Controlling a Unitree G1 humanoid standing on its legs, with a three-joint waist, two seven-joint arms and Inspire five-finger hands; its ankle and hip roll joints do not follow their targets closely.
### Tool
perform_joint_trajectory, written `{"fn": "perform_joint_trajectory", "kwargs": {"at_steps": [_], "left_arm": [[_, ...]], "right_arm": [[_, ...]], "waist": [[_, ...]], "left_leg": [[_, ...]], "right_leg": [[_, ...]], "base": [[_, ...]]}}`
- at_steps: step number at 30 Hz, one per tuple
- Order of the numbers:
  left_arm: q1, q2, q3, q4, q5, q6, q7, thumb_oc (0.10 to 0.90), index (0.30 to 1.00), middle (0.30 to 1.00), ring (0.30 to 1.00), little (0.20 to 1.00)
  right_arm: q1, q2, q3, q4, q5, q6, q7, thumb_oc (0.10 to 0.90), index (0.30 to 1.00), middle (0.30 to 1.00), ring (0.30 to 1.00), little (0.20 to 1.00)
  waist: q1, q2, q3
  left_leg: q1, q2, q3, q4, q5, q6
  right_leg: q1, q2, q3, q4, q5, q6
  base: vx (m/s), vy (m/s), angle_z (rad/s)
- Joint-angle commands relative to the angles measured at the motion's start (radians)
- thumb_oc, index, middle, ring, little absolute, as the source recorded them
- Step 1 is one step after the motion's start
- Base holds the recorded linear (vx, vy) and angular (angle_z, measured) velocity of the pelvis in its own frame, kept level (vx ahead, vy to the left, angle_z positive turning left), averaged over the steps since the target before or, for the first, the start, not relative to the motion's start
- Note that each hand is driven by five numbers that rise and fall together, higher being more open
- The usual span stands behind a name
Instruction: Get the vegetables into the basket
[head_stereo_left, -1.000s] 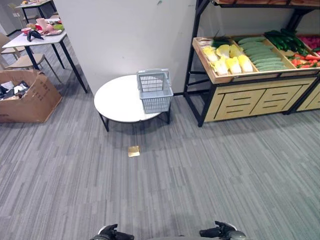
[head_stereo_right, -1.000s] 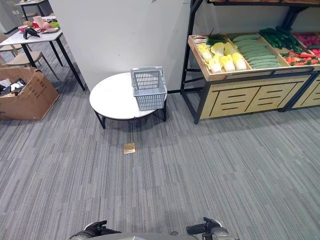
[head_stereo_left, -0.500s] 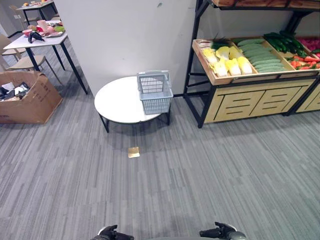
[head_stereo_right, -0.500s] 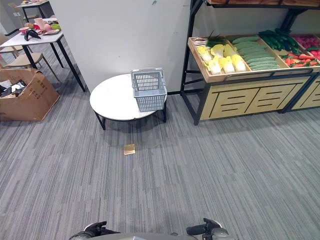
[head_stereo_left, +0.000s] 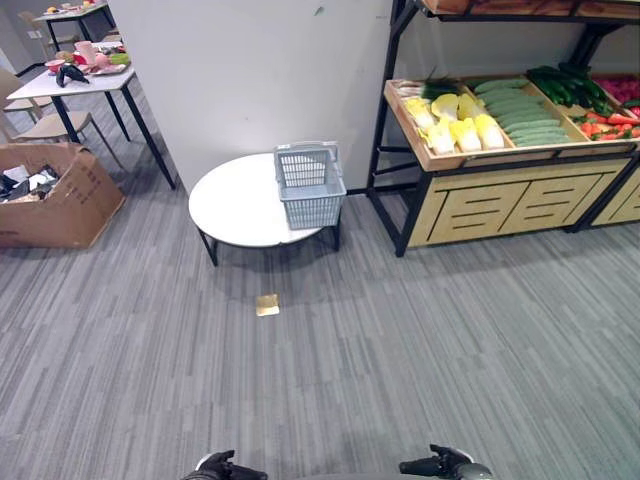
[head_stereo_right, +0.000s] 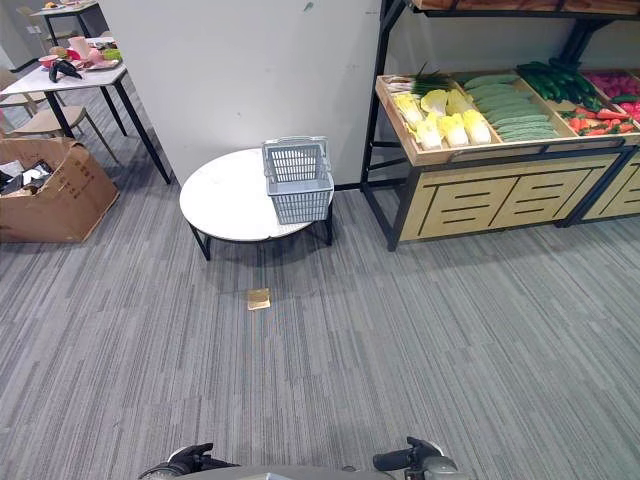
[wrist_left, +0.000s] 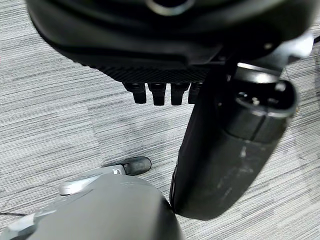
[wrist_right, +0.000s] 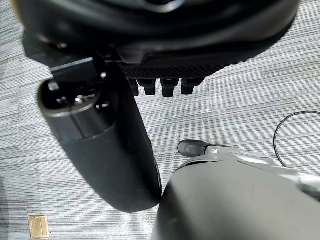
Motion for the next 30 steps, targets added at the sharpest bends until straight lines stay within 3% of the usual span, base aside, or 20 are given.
{"fn": "perform_joint_trajectory", "kwargs": {"at_steps": [1,14,21,26,29,30], "left_arm": [[0.01,-0.02,-0.031,0.089,0.006,0.028,-0.003,0.9,1.0,1.0,1.0,1.0],[-0.009,-0.014,-0.031,0.074,-0.018,0.02,-0.002,0.9,1.0,1.0,1.0,1.0],[-0.023,-0.003,-0.031,0.064,-0.025,0.017,-0.006,0.9,1.0,1.0,1.0,1.0],[-0.015,0.001,-0.027,0.053,-0.034,0.017,-0.017,0.9,1.0,1.0,1.0,1.0],[-0.013,0.003,-0.028,0.051,-0.036,0.016,-0.02,0.9,1.0,1.0,1.0,1.0],[-0.012,0.005,-0.027,0.053,-0.037,0.015,-0.021,0.9,1.0,1.0,1.0,1.0]], "right_arm": [[0.007,-0.012,0.033,0.071,-0.008,0.017,0.001,0.9,1.0,1.0,1.0,1.0],[-0.017,-0.02,0.025,0.063,0.005,0.017,0.002,0.9,1.0,1.0,1.0,1.0],[-0.021,-0.032,-0.001,0.061,0.03,0.014,0.0,0.9,1.0,1.0,1.0,1.0],[-0.007,-0.041,-0.016,0.048,0.041,0.01,0.001,0.9,1.0,1.0,1.0,1.0],[0.002,-0.044,-0.022,0.046,0.046,0.009,0.002,0.9,1.0,1.0,1.0,1.0],[0.012,-0.046,-0.031,0.047,0.051,0.008,0.005,0.9,1.0,1.0,1.0,1.0]], "waist": [[0.015,-0.024,0.041],[0.023,-0.026,0.058],[0.016,-0.022,0.081],[0.002,0.0,0.126],[-0.004,0.003,0.131],[-0.017,-0.004,0.13]], "left_leg": [[0.001,0.037,0.064,0.003,-0.057,-0.061],[-0.032,0.021,0.06,0.003,-0.058,-0.027],[-0.043,0.002,0.053,0.003,-0.063,0.006],[-0.02,-0.003,0.036,0.014,-0.074,0.04],[-0.006,-0.005,0.019,0.011,-0.083,0.037],[0.024,-0.011,-0.004,0.003,-0.102,0.031]], "right_leg": [[0.024,-0.106,-0.026,0.007,-0.04,0.138],[-0.048,-0.123,-0.002,0.091,-0.055,0.144],[-0.137,-0.145,0.002,0.261,-0.077,0.158],[-0.284,-0.161,0.036,0.549,0.035,0.16],[-0.326,-0.16,0.035,0.56,0.036,0.154],[-0.37,-0.148,0.031,0.473,0.044,0.147]], "base": [[0.0,0.0,0.0],[0.0,0.039,-0.04],[0.01,0.099,-0.03],[0.04,0.131,-0.05],[0.14,0.019,0.16],[0.29,-0.044,0.35]]}}
